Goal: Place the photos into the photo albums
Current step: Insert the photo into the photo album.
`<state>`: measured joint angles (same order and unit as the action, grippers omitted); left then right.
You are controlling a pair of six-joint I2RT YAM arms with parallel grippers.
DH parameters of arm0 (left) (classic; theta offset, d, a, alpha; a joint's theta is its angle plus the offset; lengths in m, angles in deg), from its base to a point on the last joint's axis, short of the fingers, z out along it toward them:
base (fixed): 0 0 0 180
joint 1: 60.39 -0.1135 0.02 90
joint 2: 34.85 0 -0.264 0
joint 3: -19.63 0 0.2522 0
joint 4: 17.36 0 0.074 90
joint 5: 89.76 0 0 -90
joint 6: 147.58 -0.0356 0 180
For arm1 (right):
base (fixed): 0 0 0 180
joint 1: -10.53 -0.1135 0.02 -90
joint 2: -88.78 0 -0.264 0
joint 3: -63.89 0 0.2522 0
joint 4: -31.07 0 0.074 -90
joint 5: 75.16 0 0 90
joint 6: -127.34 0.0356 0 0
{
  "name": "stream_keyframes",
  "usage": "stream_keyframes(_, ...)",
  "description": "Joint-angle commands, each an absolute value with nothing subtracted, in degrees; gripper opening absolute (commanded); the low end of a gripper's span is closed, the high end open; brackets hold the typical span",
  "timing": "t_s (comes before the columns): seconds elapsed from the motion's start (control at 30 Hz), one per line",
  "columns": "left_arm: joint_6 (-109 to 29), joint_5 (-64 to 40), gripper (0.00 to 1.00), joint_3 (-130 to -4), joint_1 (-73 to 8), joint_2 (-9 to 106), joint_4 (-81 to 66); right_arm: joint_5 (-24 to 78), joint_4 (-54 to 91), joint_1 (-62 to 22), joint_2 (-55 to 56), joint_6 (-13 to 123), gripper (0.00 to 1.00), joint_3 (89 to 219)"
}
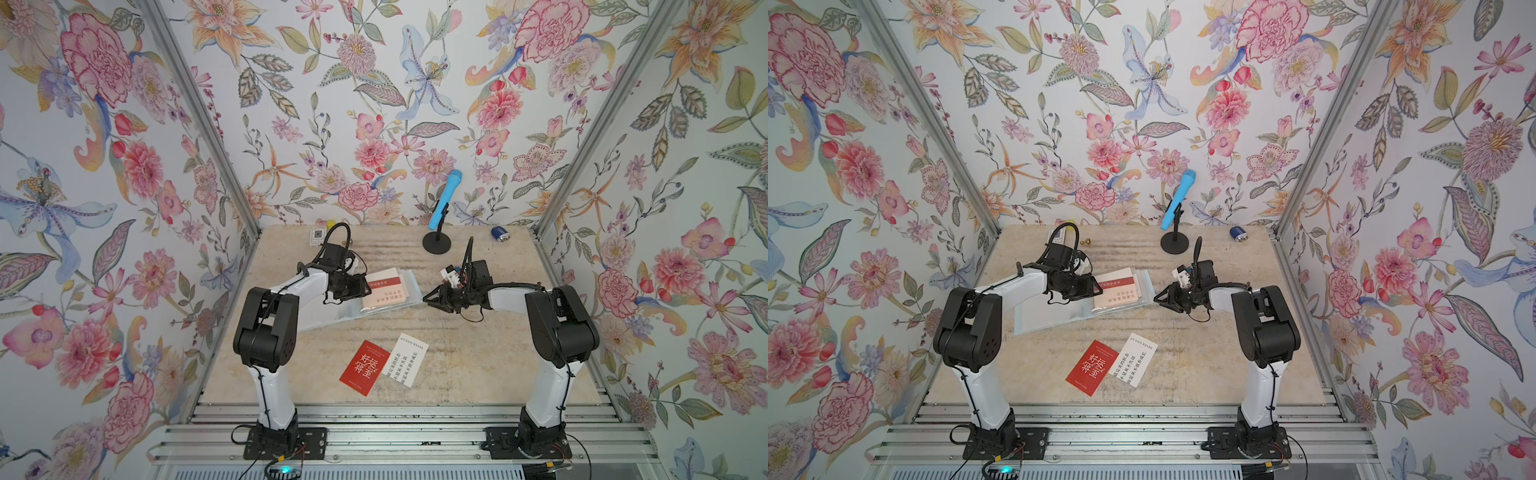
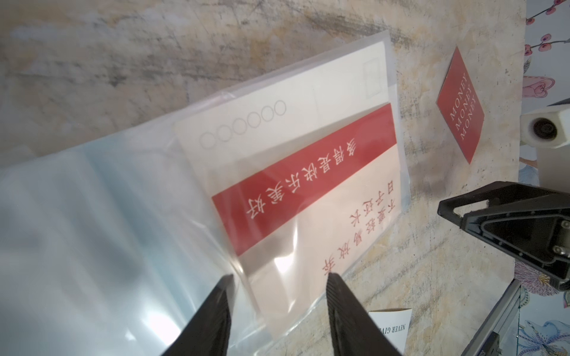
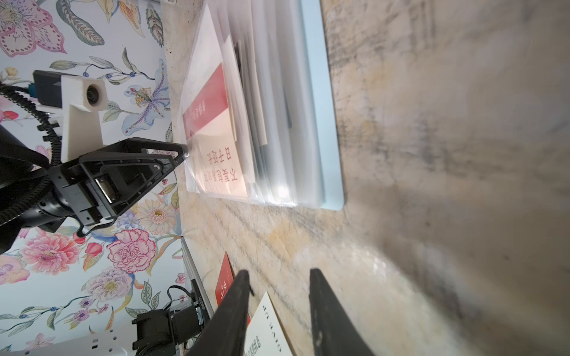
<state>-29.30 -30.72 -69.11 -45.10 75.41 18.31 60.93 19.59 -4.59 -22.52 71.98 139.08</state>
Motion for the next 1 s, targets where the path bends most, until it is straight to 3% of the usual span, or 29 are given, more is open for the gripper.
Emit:
stream_keyframes(0.0, -31.6, -28.8, 0.51, -70.9, -44.7, 73.6, 20.6, 58.8, 19.0, -3.3, -19.5, 70.4, 0.35, 138.4)
stream_keyframes(0.2, -30.9, -28.4, 0.51, -67.2, -44.7, 68.9, 15.6, 55.5, 19.0, 0.8, -16.9, 69.5, 0.35, 137.7)
stream_keyframes(0.47, -22.6, -33.8, 0.50, -52.4, -44.6, 61.1, -6.1, 51.8, 17.1, 7.7, -19.4, 67.3, 0.36, 142.6)
stream_keyframes(0.97, -19.3, -35.9, 0.50, -43.4, -43.4, 57.9, -17.9, 44.0, 0.5, 11.3, -38.6, 59.5, 0.37, 168.9)
